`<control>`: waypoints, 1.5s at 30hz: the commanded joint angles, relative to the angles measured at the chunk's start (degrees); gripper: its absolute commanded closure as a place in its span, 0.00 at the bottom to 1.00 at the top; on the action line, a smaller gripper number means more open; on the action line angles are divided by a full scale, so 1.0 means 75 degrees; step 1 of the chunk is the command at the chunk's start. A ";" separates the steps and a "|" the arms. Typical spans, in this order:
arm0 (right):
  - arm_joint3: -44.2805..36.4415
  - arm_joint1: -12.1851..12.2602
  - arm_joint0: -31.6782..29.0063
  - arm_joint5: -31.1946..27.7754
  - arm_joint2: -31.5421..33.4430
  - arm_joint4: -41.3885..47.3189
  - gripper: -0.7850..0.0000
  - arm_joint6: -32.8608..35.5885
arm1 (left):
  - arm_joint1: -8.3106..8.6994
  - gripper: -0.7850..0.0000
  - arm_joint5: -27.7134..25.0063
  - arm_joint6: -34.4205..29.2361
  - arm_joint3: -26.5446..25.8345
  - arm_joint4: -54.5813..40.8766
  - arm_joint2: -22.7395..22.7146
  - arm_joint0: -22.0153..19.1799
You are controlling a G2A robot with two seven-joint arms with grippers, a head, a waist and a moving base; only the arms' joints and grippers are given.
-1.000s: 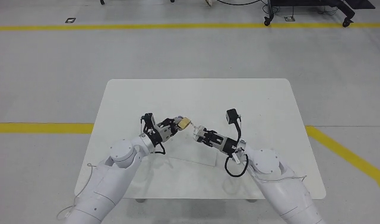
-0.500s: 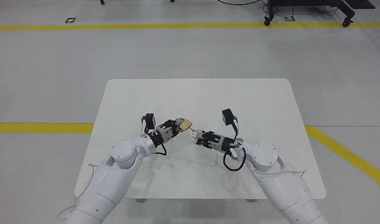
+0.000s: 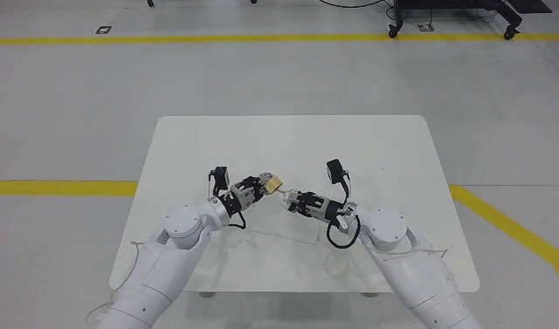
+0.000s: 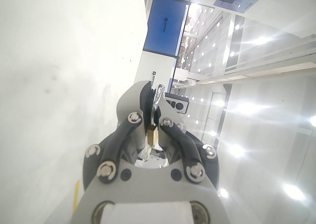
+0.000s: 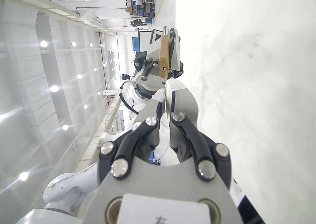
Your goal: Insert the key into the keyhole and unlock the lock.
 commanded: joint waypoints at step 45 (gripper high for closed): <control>-0.0131 -0.0147 -0.0257 0.0034 0.0120 -0.0035 1.00 -0.0593 | -0.0152 1.00 0.0827 -0.0336 0.0354 -0.0560 -0.0141 -0.0165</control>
